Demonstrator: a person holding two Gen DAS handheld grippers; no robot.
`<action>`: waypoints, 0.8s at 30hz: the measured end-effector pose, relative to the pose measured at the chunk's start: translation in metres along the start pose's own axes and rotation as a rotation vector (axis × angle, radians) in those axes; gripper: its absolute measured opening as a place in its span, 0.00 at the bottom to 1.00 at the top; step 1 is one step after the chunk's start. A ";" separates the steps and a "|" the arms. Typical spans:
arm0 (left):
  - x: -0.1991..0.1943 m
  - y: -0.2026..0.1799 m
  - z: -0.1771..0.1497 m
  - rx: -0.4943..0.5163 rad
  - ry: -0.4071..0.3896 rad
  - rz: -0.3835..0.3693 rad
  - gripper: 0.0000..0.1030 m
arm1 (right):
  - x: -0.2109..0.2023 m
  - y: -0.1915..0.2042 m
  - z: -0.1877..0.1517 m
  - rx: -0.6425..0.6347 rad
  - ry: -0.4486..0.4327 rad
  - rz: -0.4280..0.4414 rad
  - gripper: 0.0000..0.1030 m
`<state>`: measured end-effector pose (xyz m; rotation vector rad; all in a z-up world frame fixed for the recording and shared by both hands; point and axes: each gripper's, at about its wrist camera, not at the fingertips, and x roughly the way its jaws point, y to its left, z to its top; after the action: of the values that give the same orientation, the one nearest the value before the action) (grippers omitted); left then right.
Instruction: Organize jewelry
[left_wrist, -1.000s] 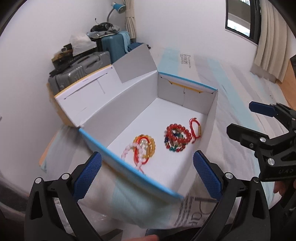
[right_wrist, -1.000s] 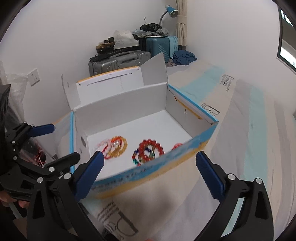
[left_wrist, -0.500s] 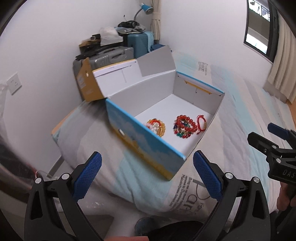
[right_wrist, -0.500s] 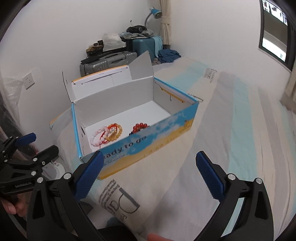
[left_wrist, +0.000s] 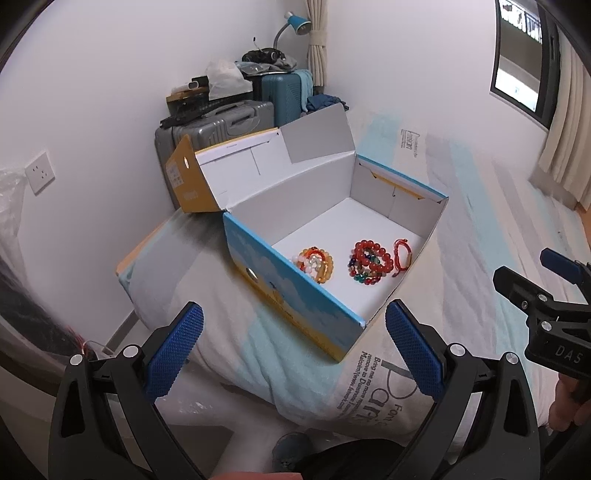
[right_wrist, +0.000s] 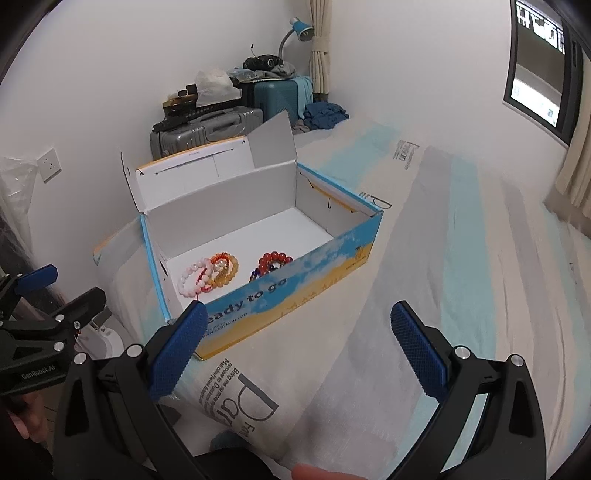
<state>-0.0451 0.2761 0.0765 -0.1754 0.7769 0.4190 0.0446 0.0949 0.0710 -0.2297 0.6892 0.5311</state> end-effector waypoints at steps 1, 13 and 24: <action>0.000 0.000 0.000 -0.003 -0.001 0.000 0.94 | 0.000 0.001 0.000 -0.003 0.000 0.000 0.93; 0.003 -0.006 -0.002 0.013 0.006 0.014 0.94 | 0.000 0.001 0.001 -0.004 0.007 -0.005 0.93; 0.006 -0.006 -0.003 0.012 0.012 0.009 0.94 | 0.000 0.001 0.001 -0.005 0.006 -0.006 0.93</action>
<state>-0.0408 0.2713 0.0706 -0.1634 0.7919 0.4220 0.0441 0.0960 0.0717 -0.2378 0.6935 0.5264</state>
